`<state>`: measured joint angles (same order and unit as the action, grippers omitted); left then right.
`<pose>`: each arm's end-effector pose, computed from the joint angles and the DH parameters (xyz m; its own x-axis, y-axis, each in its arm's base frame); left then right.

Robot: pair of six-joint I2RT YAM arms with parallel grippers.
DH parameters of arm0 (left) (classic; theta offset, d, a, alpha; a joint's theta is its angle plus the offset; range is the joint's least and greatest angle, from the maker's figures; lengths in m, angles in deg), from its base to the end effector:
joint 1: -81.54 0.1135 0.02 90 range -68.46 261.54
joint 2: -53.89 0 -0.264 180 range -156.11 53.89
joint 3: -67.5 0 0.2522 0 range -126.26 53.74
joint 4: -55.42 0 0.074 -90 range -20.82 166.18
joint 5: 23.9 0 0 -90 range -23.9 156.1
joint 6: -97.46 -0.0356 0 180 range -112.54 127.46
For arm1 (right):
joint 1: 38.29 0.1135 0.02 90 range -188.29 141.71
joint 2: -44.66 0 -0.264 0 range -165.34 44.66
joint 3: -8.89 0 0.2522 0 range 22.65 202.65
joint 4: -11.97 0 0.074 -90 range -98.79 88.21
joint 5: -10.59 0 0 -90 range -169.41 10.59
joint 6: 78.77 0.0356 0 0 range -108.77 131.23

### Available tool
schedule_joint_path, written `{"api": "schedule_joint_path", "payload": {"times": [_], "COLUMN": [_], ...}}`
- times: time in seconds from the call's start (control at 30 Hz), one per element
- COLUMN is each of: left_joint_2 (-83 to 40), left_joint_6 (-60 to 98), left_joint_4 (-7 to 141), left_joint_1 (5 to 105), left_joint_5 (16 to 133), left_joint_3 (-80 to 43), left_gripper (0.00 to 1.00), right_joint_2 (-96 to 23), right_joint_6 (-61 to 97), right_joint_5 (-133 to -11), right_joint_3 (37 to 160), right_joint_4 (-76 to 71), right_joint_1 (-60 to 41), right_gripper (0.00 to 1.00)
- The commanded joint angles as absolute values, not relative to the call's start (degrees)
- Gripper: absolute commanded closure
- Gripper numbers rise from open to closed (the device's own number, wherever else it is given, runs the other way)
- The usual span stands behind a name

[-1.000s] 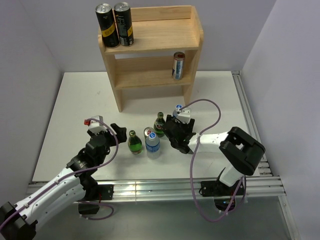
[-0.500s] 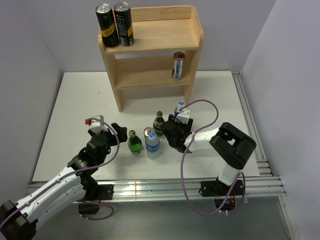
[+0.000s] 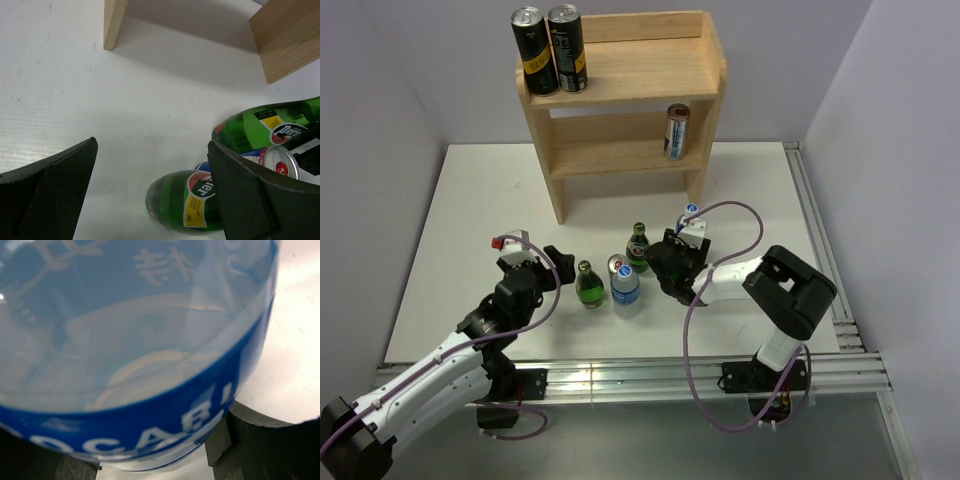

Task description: Place and organize the beverage onto the shelf

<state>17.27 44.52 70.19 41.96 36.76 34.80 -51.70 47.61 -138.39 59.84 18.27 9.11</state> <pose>0.1338 -0.0880 0.2201 -0.3162 -0.4202 -0.8505 0.0089 0.8952 -0.4456 0.2241 0.1987 0.1380 -0.3018 0.1234 -0.9454 0.3102 0.9503 0.0250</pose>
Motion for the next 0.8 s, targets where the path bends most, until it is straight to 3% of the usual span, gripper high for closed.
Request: {"api": "schedule_joint_path", "payload": {"times": [0.0, 0.23, 0.37, 0.53, 0.77], "left_joint_2": [17.06, 16.27, 15.75, 15.39, 16.18], "left_joint_6": [43.5, 43.41, 43.41, 43.32, 43.41], "left_joint_4": [67.68, 67.42, 67.42, 67.33, 67.25], "left_joint_1": [41.72, 41.72, 41.72, 41.72, 41.72], "left_joint_5": [37.1, 37.18, 37.1, 37.18, 37.1], "left_joint_3": [34.76, 34.49, 34.4, 34.32, 34.67], "left_gripper": [0.01, 0.01, 0.01, 0.01, 0.01], "right_joint_2": [-43.88, -25.94, -19.78, -22.13, -31.89], "right_joint_6": [50.25, 48.77, 37.99, 24.7, 7.12], "right_joint_5": [-143.47, -144.8, -144.28, -138.14, -131.62], "right_joint_3": [60.19, 64.22, 71.49, 83.45, 109.29], "right_joint_4": [12.99, 0.15, -0.04, 2.61, 1.29], "right_joint_1": [11.18, 16.2, 17.43, 16.03, 12.25], "right_gripper": [1.0, 1.0, 1.0, 1.0, 1.0]}}
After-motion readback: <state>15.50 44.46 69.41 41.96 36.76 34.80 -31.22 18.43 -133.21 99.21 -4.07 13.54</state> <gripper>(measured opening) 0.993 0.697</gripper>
